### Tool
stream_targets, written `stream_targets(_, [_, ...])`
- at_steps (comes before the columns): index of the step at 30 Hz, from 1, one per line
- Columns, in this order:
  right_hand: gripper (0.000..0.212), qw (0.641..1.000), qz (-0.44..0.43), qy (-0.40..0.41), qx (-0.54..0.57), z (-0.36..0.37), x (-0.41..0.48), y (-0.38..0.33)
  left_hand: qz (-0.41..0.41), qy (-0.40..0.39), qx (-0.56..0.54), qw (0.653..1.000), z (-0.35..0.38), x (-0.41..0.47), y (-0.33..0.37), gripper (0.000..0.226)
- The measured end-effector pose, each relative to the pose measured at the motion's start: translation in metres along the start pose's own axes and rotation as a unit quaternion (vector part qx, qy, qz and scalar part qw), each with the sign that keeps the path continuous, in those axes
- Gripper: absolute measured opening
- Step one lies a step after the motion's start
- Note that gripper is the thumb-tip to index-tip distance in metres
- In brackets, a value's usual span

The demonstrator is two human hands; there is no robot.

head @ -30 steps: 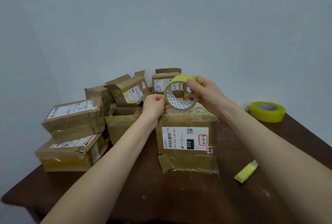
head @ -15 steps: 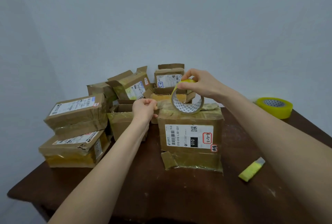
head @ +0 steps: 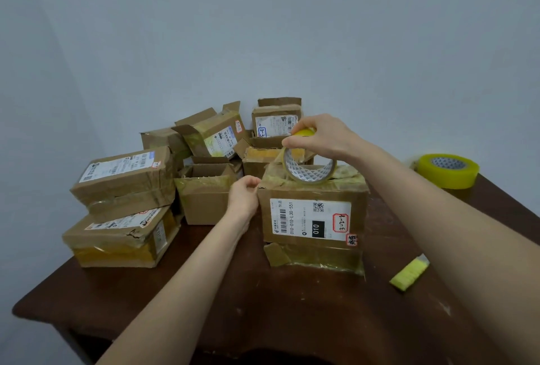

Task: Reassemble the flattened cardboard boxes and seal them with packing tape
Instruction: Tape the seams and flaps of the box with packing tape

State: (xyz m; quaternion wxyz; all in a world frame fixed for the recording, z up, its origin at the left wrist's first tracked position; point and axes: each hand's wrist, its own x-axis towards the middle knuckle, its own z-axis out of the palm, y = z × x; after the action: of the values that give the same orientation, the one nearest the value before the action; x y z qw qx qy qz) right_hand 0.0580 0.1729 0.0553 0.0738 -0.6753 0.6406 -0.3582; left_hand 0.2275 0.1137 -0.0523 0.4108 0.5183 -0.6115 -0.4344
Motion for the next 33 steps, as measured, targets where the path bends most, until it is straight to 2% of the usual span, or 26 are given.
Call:
stream_targets(3, [0.038,1.0,0.004,0.011,-0.004,0.002,-0.004,0.0,0.011,-0.055,0.098,0.994,0.0,0.002,-0.008,0.027])
stream_targets(4, [0.038,1.0,0.006,0.012,0.0,0.002,-0.005,0.0,0.034,-0.048,0.127,0.99,-0.005,0.002,-0.006,0.028])
stream_targets(6, [0.041,1.0,0.009,0.013,0.01,0.001,-0.006,0.001,0.114,0.008,0.114,0.987,-0.016,0.0,0.007,0.033])
stream_targets(7, [0.044,1.0,0.01,0.015,0.011,0.001,-0.007,0.001,0.162,0.008,0.085,0.983,-0.019,-0.004,0.018,0.036])
stream_targets(8, [0.048,1.0,0.01,0.016,0.015,0.001,-0.006,0.001,0.202,-0.032,0.072,0.976,-0.02,-0.011,0.031,0.042])
stream_targets(9, [0.052,0.999,0.011,0.015,0.028,0.0,-0.007,0.001,0.227,-0.092,0.096,0.965,-0.017,-0.018,0.042,0.053])
stream_targets(11, [0.062,0.996,0.029,0.018,0.085,-0.002,-0.01,0.005,0.256,-0.171,0.229,0.924,-0.007,-0.028,0.05,0.08])
stream_targets(13, [0.065,0.981,0.076,0.023,0.178,-0.005,-0.018,0.016,0.286,-0.154,0.327,0.888,-0.001,-0.028,0.045,0.091])
stream_targets(15, [0.058,0.961,0.114,0.016,0.253,-0.005,-0.028,0.033,0.31,-0.126,0.377,0.864,0.0,-0.024,0.039,0.088])
stream_targets(17, [0.046,0.955,0.111,0.022,0.275,-0.004,-0.035,0.046,0.326,-0.116,0.407,0.845,0.001,-0.021,0.037,0.086])
stream_targets(23, [0.025,0.972,0.058,0.065,0.219,-0.025,-0.033,0.037,0.326,-0.135,0.473,0.808,-0.001,-0.018,0.037,0.091])
stream_targets(33, [0.039,0.998,0.047,0.027,0.03,-0.072,-0.035,0.047,0.333,-0.157,0.491,0.79,0.015,-0.023,0.044,0.081])
